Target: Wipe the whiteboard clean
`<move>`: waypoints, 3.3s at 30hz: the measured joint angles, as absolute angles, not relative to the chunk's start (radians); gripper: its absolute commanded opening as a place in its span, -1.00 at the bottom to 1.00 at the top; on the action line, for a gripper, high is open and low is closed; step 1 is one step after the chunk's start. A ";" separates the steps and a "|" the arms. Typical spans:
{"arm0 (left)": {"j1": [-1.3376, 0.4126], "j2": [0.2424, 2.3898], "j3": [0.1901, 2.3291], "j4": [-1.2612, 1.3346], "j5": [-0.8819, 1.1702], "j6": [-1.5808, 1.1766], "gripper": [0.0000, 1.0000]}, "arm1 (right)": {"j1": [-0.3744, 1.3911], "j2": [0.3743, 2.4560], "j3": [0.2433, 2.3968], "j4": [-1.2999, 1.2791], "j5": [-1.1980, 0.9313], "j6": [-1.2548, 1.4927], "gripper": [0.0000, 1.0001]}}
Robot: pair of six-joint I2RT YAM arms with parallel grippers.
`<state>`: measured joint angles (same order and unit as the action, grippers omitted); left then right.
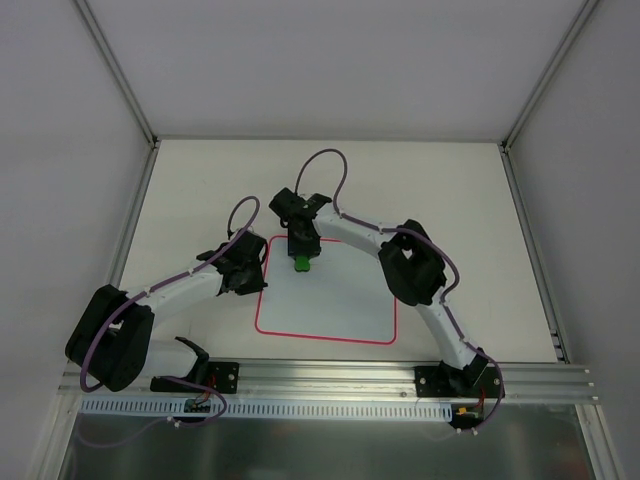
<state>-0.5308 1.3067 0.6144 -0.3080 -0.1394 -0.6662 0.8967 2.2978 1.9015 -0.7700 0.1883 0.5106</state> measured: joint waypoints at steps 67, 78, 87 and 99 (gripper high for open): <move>-0.644 1.227 0.825 -0.465 -0.173 -0.720 0.92 | 0.694 1.621 1.146 -0.624 0.162 0.452 0.25; -0.794 1.507 1.037 -0.480 -0.228 -0.746 0.87 | 0.463 1.370 0.729 -0.533 0.088 0.389 -0.07; -0.841 1.636 1.124 -0.486 -0.255 -0.754 0.75 | 0.435 1.341 0.670 -0.469 0.007 0.358 -0.21; -0.846 1.652 1.124 -0.493 -0.294 -0.777 0.68 | 0.435 1.309 0.661 -0.428 -0.029 0.324 -0.28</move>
<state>-0.8455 1.6524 1.1244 -0.4927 -0.2943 -0.7769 0.4355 1.3090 0.6605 -0.4282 -0.0288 0.3241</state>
